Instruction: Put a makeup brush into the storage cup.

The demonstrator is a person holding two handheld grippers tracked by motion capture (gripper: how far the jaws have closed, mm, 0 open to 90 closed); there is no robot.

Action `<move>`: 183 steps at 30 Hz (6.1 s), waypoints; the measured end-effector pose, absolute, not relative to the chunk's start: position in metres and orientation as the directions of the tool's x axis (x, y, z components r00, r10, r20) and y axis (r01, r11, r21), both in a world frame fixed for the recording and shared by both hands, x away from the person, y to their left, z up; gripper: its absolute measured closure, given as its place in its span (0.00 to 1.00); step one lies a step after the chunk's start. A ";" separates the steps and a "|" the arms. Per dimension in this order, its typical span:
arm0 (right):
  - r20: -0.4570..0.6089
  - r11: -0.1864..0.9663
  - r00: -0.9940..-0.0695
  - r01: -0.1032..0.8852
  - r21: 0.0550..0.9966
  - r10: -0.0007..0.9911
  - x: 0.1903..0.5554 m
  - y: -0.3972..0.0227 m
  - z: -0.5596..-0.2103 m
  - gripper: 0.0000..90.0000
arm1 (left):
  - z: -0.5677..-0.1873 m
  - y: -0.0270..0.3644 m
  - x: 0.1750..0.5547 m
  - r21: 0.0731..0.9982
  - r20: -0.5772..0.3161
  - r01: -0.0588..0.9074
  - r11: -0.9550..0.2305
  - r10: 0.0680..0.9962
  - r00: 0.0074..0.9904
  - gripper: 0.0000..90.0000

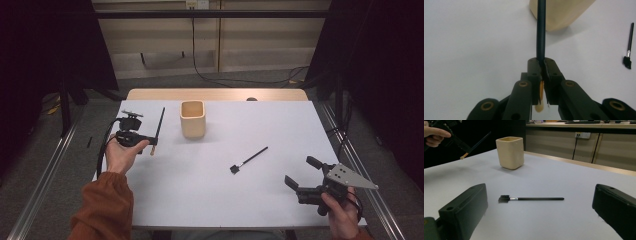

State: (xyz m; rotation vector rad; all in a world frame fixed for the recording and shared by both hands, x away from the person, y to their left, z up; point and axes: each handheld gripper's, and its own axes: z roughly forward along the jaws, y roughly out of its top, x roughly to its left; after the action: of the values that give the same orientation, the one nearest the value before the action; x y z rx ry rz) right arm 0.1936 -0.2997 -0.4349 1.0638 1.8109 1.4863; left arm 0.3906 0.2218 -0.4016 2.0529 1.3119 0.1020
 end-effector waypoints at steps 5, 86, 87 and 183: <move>0.064 0.067 -0.528 0.225 0.972 0.847 0.194 -0.300 -0.435 0.00 | -0.397 0.222 0.384 0.657 -0.278 0.718 -0.231 0.811 0.514 0.94; 0.068 0.065 -0.532 0.227 0.972 0.844 0.193 -0.300 -0.435 0.00 | -0.373 0.161 0.324 0.893 -0.244 0.398 -0.208 0.521 0.818 0.94; 0.068 0.064 -0.531 0.227 0.972 0.845 0.193 -0.300 -0.435 0.00 | -0.374 0.160 0.323 0.890 -0.245 0.401 -0.216 0.516 0.821 0.94; 0.083 0.077 -0.598 0.236 0.969 0.797 0.195 -0.298 -0.437 0.00 | -0.368 0.044 0.320 0.359 -0.217 0.215 -0.908 0.143 0.966 0.94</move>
State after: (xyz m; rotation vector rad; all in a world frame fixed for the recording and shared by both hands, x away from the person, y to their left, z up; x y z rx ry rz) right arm 0.1948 -0.2978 -0.4369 1.0196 1.8836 1.5467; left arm 0.3205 0.0444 -0.3677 2.7270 0.2584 -0.2618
